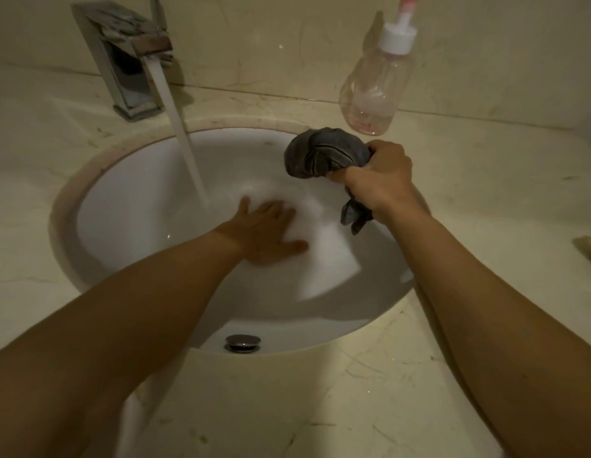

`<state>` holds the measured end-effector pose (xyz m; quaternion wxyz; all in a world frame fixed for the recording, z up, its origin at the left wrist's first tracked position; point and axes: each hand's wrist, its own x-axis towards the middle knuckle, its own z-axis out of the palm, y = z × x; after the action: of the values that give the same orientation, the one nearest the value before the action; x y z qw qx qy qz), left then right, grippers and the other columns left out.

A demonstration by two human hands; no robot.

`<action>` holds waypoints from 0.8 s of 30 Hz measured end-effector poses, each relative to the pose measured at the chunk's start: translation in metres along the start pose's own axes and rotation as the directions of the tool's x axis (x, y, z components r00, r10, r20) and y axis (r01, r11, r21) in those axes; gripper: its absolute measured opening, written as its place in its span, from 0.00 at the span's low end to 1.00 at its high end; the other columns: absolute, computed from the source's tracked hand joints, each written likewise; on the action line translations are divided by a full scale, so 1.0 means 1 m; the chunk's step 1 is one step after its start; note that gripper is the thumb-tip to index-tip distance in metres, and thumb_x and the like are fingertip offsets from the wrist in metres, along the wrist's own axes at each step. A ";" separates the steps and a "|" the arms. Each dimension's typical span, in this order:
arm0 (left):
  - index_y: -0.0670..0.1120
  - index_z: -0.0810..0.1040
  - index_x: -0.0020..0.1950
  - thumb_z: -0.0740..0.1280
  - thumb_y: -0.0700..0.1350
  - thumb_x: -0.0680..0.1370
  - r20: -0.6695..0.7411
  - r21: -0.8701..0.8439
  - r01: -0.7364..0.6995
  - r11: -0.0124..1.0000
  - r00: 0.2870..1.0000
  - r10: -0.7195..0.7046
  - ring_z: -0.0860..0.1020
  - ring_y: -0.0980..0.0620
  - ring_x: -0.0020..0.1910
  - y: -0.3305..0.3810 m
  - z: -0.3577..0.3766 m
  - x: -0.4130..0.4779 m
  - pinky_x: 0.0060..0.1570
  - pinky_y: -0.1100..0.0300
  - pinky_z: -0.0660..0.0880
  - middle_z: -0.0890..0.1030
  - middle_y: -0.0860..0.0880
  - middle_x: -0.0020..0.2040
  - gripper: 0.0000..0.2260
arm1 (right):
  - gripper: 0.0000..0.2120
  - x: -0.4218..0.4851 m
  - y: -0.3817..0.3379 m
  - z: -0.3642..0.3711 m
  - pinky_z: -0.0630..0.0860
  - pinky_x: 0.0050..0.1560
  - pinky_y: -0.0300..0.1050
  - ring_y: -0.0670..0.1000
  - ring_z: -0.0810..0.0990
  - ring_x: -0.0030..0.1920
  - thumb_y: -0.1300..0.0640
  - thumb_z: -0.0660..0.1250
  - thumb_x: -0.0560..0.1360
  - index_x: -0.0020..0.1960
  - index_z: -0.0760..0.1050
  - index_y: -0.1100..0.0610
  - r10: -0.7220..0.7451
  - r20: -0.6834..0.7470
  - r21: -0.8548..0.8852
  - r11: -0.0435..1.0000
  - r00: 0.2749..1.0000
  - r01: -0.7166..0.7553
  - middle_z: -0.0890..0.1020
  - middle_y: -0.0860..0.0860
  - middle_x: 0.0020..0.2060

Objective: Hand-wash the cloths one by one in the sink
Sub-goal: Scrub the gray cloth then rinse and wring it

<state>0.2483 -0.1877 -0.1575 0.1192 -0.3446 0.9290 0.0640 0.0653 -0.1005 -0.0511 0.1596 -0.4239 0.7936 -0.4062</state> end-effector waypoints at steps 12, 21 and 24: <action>0.54 0.53 0.82 0.43 0.72 0.78 -0.034 0.107 0.064 0.992 0.998 -0.060 0.62 0.47 0.78 -0.055 0.002 -0.014 0.75 0.42 0.55 0.61 0.51 0.80 0.37 | 0.14 0.000 -0.001 0.002 0.85 0.47 0.56 0.56 0.86 0.40 0.51 0.80 0.64 0.46 0.81 0.55 0.012 0.000 0.003 1.000 1.000 -0.012 0.85 0.54 0.38; 0.49 0.62 0.79 0.49 0.70 0.80 -0.117 0.089 0.022 0.996 0.993 -0.011 0.67 0.46 0.74 -0.036 -0.009 -0.015 0.74 0.46 0.60 0.67 0.47 0.77 0.35 | 0.17 0.001 -0.001 0.002 0.84 0.47 0.52 0.55 0.85 0.41 0.51 0.81 0.65 0.48 0.81 0.56 0.003 0.015 -0.016 1.000 1.000 -0.003 0.85 0.54 0.39; 0.45 0.70 0.71 0.51 0.66 0.81 -0.346 0.039 0.052 0.998 0.937 -0.036 0.75 0.43 0.63 -0.022 -0.015 -0.011 0.61 0.48 0.71 0.75 0.43 0.68 0.30 | 0.15 0.001 -0.001 0.002 0.83 0.45 0.51 0.55 0.85 0.42 0.52 0.80 0.65 0.46 0.81 0.56 -0.009 -0.007 -0.014 1.000 1.000 0.009 0.85 0.53 0.38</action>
<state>0.2682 -0.1998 -0.1411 -0.0361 -0.3681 0.9288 -0.0223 0.0668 -0.1024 -0.0519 0.1519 -0.4274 0.7951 -0.4027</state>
